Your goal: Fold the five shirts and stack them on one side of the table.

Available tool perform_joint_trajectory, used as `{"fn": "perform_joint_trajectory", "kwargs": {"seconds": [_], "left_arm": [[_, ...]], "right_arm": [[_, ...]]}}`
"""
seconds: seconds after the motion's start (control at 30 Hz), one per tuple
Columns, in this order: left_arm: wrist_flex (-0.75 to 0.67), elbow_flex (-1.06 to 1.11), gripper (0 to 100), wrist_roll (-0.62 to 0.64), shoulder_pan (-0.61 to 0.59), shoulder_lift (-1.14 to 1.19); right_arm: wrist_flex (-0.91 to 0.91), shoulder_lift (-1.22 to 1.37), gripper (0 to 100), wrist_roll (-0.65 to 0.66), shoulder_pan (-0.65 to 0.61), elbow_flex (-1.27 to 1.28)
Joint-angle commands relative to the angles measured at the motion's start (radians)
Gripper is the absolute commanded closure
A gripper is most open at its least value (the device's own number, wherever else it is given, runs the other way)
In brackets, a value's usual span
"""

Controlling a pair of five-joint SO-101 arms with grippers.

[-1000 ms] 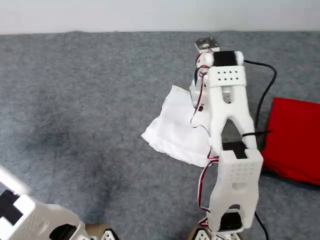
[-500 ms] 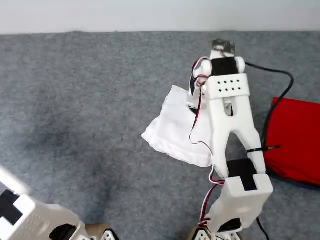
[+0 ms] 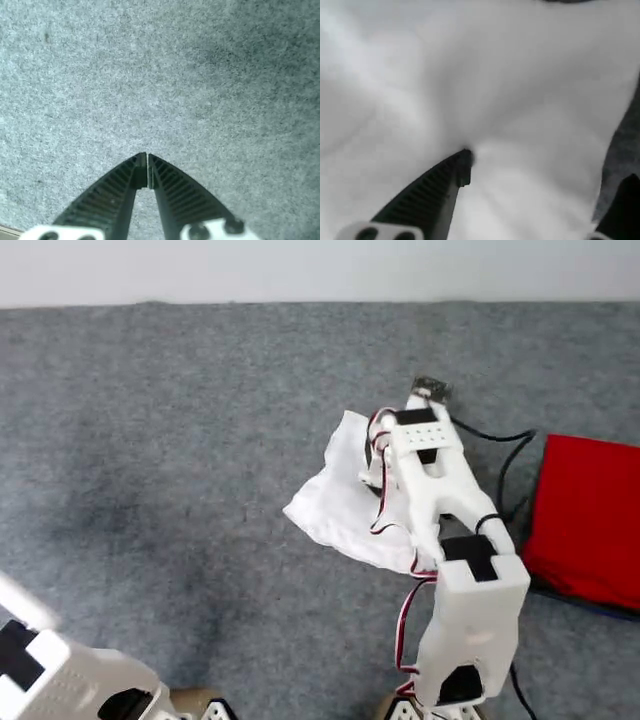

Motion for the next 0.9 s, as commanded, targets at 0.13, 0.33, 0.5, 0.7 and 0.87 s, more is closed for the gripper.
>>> {"fn": "perform_joint_trajectory", "kwargs": {"seconds": [0.13, 0.33, 0.5, 0.7, 0.87], "left_arm": [[0.021, -0.045, 98, -0.008, -0.003, -0.063], [0.021, -0.045, 98, -0.008, 0.000, -0.063], [0.021, -0.045, 98, -0.008, 0.000, -0.063], [0.021, -0.045, 98, -0.008, 0.002, -0.063], [0.021, -0.045, 98, -0.044, 0.002, -0.063]], "right_arm": [[0.033, 0.097, 62.2, -0.044, 0.013, -0.061], [0.130, 0.166, 97.1, -0.043, 0.033, -0.153], [0.189, 0.208, 97.8, 0.012, 0.054, -0.210], [0.260, 0.116, 99.0, 0.207, 0.067, -0.227], [0.360, -0.064, 99.0, 0.319, 0.077, -0.227]]}}
